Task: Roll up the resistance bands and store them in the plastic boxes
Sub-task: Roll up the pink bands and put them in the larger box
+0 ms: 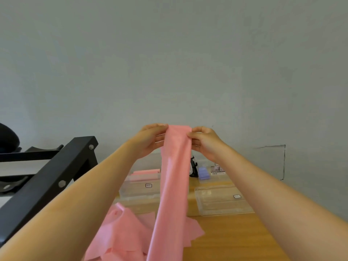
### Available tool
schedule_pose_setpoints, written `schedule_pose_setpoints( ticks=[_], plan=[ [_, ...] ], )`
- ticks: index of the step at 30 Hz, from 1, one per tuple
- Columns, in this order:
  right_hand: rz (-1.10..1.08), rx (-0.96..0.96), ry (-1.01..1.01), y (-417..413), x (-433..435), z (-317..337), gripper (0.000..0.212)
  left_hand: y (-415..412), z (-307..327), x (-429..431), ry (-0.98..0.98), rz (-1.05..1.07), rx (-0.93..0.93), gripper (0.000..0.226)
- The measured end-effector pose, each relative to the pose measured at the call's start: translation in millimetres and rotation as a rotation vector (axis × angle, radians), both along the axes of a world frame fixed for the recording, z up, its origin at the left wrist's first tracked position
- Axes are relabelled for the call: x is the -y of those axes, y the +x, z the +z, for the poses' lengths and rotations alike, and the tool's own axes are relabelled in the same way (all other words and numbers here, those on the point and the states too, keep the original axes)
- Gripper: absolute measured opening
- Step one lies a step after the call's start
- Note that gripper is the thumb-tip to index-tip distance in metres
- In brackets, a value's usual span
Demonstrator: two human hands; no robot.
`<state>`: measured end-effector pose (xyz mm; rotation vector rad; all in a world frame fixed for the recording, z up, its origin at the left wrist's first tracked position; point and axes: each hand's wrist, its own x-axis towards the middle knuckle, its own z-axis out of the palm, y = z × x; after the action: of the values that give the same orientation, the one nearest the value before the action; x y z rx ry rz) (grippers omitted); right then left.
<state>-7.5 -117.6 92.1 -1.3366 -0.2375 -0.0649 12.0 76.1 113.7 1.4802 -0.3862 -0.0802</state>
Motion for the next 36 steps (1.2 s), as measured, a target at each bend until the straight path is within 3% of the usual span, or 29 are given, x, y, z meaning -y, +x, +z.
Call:
schedule_pose_setpoints(
  ticks=[6, 9, 14, 18, 22, 36],
  plan=[
    [-0.241, 0.191, -0.377, -4.7, -9.8, 6.8, 0.019, -6.3, 6.4, 2.9, 0.037, 0.015, 0.031, 0.009],
    [-0.159, 0.213, -0.357, -10.4, -22.0, 11.4, 0.001, -11.0, 3.4, 7.4, 0.081, 0.0, 0.037, 0.007],
    [-0.181, 0.19, -0.363, -8.7, -33.3, 12.6, 0.031, -13.9, 1.4, 7.4, 0.053, -0.026, 0.018, 0.013],
    [-0.189, 0.214, -0.459, -7.5, -33.2, 13.8, 0.019, -17.0, 3.3, 3.8, 0.097, 0.015, 0.043, 0.011],
    [-0.129, 0.219, -0.431, -12.1, -29.2, 16.4, 0.002, -19.8, 5.6, -1.6, 0.128, 0.037, 0.066, 0.011],
    [0.036, 0.081, -0.155, -24.9, -17.3, 30.8, 0.018, -31.0, 16.2, 11.3, 0.022, 0.007, 0.099, 0.014]
  ],
)
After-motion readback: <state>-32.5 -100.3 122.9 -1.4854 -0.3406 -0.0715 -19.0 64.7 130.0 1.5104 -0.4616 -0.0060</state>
